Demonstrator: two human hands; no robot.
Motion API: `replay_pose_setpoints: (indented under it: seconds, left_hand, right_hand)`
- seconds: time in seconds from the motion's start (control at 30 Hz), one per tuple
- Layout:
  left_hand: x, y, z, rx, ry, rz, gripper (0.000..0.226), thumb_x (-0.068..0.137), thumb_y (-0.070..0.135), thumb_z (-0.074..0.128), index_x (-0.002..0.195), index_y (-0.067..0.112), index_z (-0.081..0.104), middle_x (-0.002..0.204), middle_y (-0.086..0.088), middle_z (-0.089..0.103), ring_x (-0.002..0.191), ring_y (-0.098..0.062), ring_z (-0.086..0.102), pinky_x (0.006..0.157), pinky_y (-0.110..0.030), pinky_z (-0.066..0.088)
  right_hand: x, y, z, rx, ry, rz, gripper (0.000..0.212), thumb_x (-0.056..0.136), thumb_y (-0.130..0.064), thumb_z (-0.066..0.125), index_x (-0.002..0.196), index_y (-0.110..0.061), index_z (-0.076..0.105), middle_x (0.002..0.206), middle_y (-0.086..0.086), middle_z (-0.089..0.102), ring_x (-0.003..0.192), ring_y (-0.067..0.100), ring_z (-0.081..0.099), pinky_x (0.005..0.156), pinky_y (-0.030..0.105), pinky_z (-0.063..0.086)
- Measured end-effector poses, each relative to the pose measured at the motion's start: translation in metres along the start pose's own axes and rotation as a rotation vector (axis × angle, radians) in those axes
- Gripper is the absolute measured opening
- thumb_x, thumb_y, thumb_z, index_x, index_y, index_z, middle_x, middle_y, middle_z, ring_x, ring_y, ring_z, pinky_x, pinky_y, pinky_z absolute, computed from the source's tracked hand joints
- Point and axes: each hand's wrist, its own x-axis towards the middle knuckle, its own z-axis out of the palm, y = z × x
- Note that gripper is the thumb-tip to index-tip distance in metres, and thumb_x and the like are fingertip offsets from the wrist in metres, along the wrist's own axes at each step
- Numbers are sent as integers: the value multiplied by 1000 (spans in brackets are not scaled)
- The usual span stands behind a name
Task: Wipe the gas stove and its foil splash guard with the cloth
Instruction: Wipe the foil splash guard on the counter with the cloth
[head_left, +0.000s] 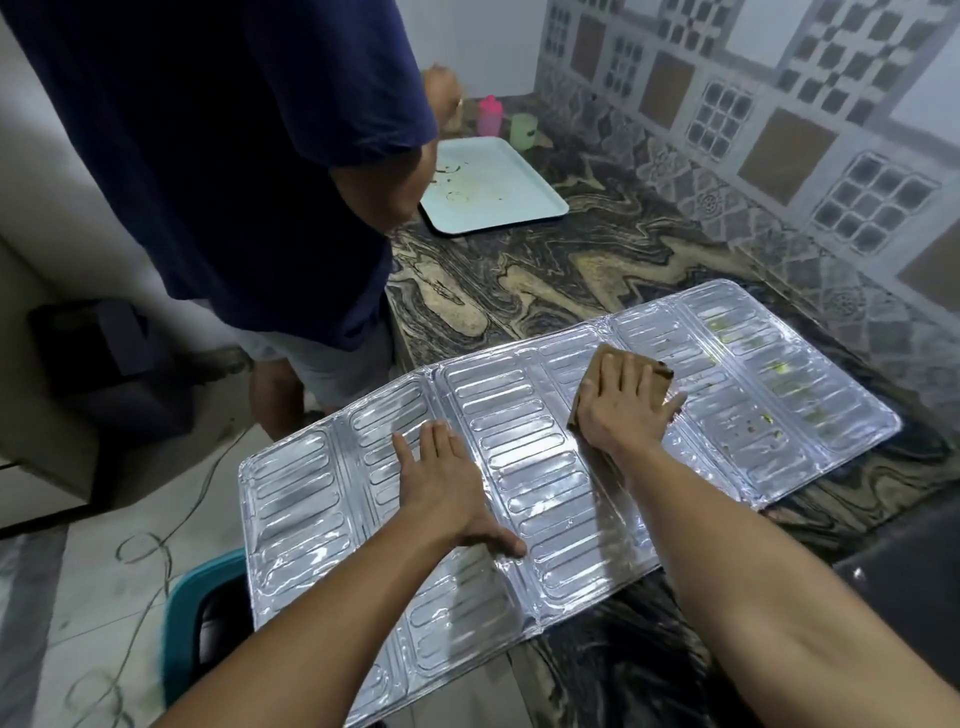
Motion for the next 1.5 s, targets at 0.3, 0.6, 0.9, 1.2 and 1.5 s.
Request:
replay_pose_setpoints:
  seconds: [0.3, 0.6, 0.9, 1.2, 1.5]
  left_hand:
    - [6, -1, 4, 8, 7, 9, 166, 34, 100, 47, 150, -5, -7, 159, -25, -10, 148, -40, -10, 112, -68, -5]
    - [0, -1, -2, 50, 7, 27, 161, 41, 99, 46, 150, -7, -7, 159, -27, -9, 148, -40, -9, 113, -66, -3]
    - [2, -3, -10, 78, 6, 54, 139, 52, 94, 49, 151, 2, 20, 159, -27, 0, 148, -42, -2, 113, -68, 2]
    - [1, 2, -13, 53, 96, 27, 129, 59, 87, 55, 153, 8, 15, 160, -25, -4, 147, -43, -8, 109, -72, -1]
    - [-2, -12, -13, 173, 17, 143, 122, 58, 80, 65, 151, 12, 23, 162, -18, 4, 148, -41, -9, 111, -71, -2]
  right_hand:
    - [-74, 27, 6, -27, 8, 260, 70, 96, -55, 8, 153, -16, 2, 161, 11, -2, 147, 35, -5, 113, 62, -7]
    - [-144, 11, 16, -70, 6, 287, 82, 95, -57, 18, 150, 2, 4, 156, 31, 2, 143, 49, -2, 115, 54, -3]
    - [-220, -11, 25, -158, 64, 36, 74, 86, -48, 27, 140, 1, 42, 141, 33, 41, 129, 52, 40, 108, 57, 31]
    - [-270, 1, 35, 114, 29, -503, 48, 77, -16, 61, 125, -15, 57, 137, 13, 56, 128, 37, 50, 109, 53, 31]
    - [-241, 15, -27, 803, 87, -108, 23, 93, -20, 47, 110, -22, 62, 101, -3, 65, 97, 14, 58, 83, 27, 42]
